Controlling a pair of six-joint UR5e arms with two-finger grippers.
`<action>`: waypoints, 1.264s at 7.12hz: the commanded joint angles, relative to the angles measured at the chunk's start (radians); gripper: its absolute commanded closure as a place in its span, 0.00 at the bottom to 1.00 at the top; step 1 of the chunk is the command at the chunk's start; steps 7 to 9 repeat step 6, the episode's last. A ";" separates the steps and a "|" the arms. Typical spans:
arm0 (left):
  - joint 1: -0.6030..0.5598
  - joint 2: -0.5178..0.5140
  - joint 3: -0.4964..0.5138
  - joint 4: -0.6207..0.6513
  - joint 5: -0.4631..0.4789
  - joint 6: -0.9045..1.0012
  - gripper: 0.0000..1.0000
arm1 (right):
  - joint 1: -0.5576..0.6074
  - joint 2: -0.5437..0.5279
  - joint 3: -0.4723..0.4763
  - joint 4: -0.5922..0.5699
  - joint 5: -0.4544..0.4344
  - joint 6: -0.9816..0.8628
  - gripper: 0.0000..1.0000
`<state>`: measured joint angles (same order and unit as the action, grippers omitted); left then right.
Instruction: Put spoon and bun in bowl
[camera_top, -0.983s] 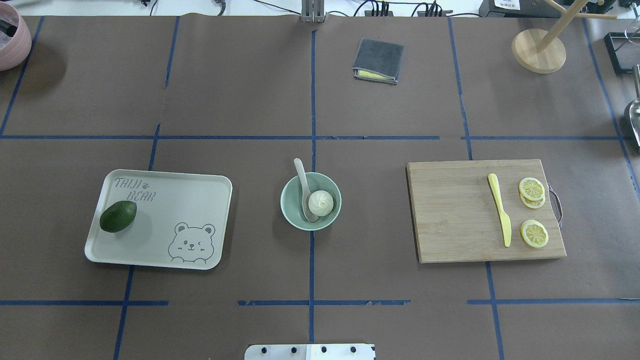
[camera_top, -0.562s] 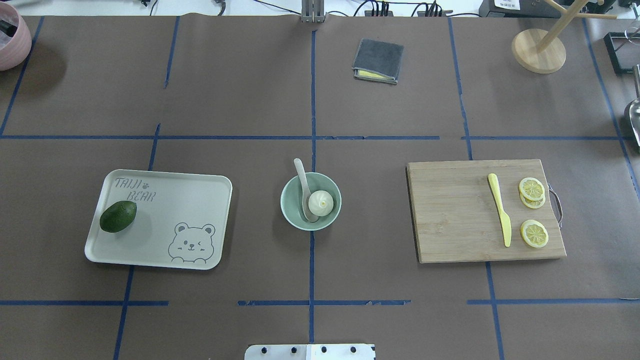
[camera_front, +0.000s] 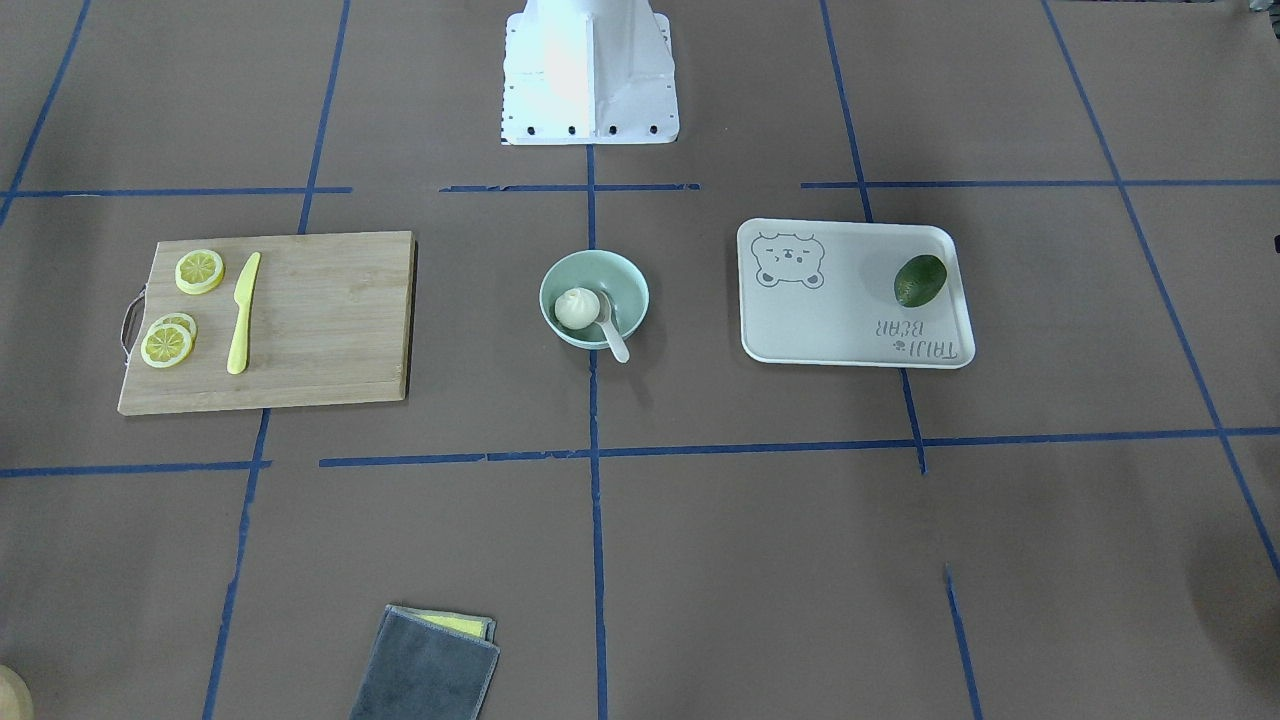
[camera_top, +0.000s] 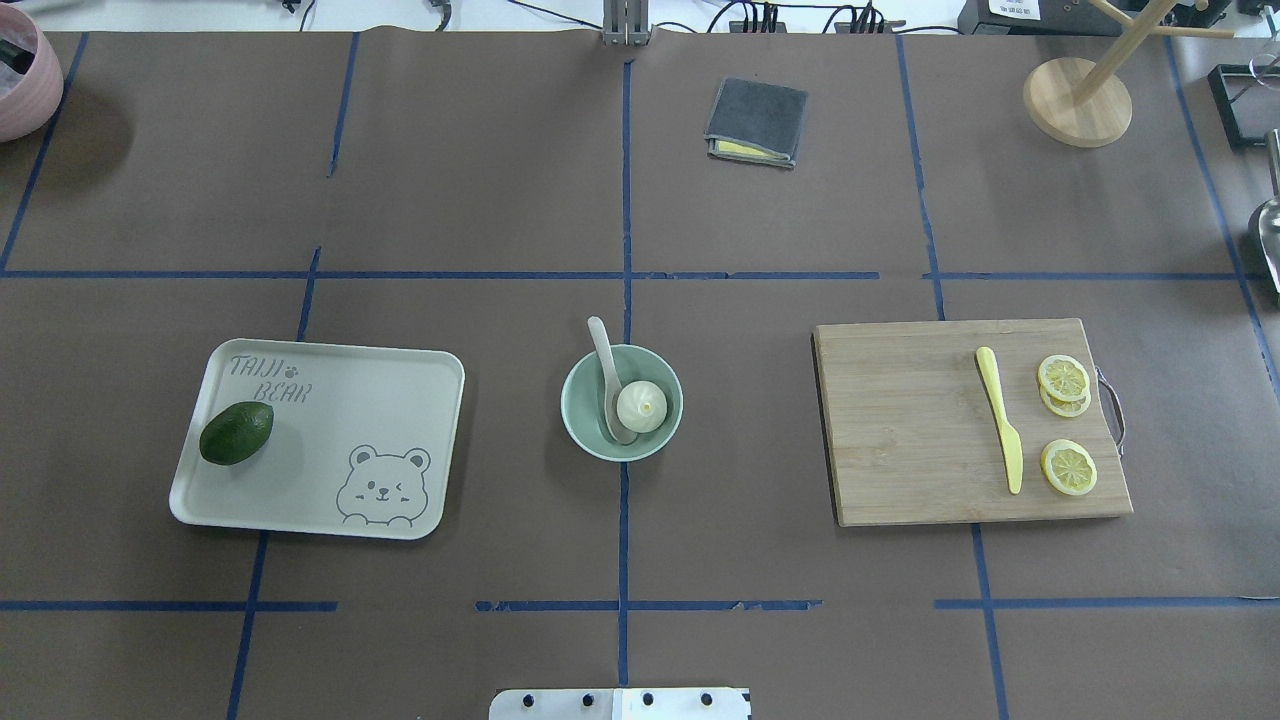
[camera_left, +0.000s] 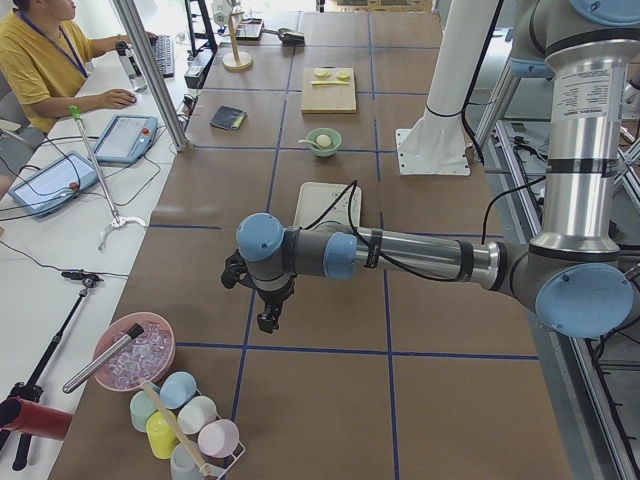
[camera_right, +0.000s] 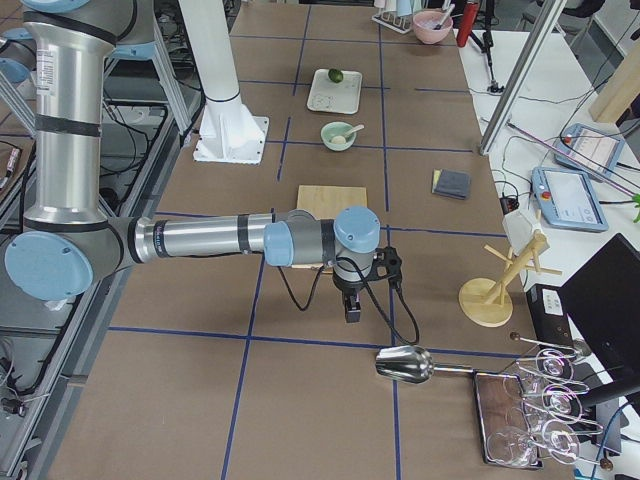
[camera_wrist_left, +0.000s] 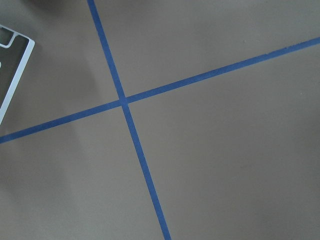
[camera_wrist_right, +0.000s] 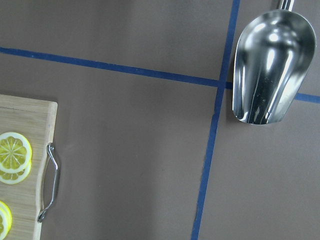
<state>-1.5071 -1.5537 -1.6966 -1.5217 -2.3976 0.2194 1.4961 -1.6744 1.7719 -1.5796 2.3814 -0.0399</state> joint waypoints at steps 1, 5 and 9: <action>0.001 -0.009 0.005 0.000 0.000 0.000 0.00 | -0.013 0.005 -0.009 0.000 -0.011 0.003 0.00; -0.008 -0.017 -0.028 0.000 0.000 0.000 0.00 | -0.025 0.005 -0.025 0.003 -0.011 0.006 0.00; -0.008 -0.032 -0.026 0.000 0.000 0.000 0.00 | -0.027 0.005 -0.028 0.006 -0.011 0.006 0.00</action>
